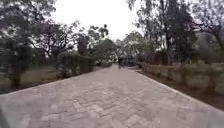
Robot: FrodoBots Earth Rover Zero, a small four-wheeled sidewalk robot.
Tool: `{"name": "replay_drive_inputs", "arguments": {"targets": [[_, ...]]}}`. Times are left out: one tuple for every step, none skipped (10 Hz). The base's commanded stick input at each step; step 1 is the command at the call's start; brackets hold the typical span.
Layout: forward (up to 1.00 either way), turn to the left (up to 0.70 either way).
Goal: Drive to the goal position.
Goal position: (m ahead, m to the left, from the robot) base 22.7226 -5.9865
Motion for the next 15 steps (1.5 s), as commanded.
{"name": "replay_drive_inputs", "arguments": {"targets": [[0.70, -0.23], [0.70, -0.17], [0.70, -0.08], [0.70, 0.00], [0.70, 0.00], [0.70, 0.00], [0.70, 0.00], [0.70, 0.00], [0.70, 0.00], [0.70, 0.00], [0.70, 0.00], [0.70, 0.00], [0.70, 0.00], [0.70, 0.00], [0.70, 0.00]]}}
